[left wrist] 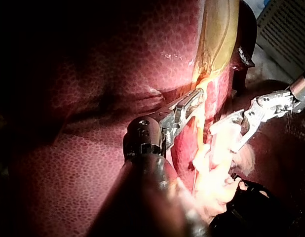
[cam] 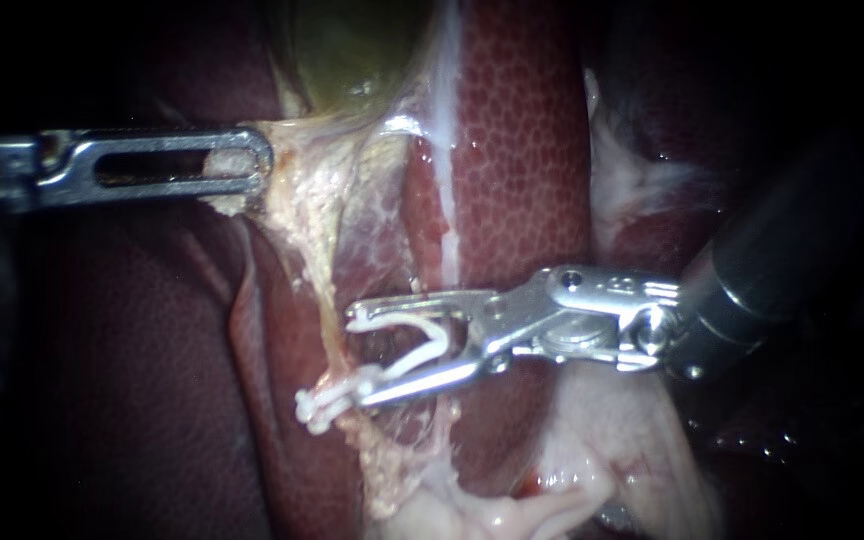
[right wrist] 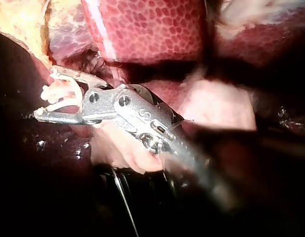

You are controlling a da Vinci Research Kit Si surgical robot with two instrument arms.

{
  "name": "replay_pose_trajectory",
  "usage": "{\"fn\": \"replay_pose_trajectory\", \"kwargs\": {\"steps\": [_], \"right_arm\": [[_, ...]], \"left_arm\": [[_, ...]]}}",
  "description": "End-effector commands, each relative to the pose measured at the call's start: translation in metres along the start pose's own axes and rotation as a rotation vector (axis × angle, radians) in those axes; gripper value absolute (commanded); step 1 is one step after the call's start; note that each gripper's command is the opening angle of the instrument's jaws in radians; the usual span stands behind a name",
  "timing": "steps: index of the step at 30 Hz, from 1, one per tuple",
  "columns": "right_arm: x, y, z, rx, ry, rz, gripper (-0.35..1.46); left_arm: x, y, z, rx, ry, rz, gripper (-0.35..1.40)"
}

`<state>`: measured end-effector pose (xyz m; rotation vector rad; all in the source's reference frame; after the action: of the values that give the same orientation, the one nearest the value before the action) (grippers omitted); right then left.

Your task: Clipping third clip left tube

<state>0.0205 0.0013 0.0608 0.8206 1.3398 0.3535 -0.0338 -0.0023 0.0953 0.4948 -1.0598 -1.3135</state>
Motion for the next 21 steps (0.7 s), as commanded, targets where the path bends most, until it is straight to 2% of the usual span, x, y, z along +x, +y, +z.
{"fn": "replay_pose_trajectory", "kwargs": {"steps": [1,10,16,21], "right_arm": [[0.0,0.0001,-0.0001,-0.001,0.0,0.0,0.57],[-0.0008,0.0021,-0.0001,-0.013,0.001,0.002,0.57],[-0.0015,0.0032,0.0015,-0.023,0.0,-0.003,0.59],[-0.0019,0.0036,0.003,-0.028,0.0,-0.007,0.6]], "left_arm": [[0.0,0.0,0.0,0.0,0.0,0.0,-0.13],[0.0,0.0,0.0,0.0,0.0,0.0,-0.13],[0.0,-0.0001,0.0,0.0,0.0,0.0,-0.13],[0.0,-0.0001,0.0,0.0,0.0,0.0,-0.13]]}}
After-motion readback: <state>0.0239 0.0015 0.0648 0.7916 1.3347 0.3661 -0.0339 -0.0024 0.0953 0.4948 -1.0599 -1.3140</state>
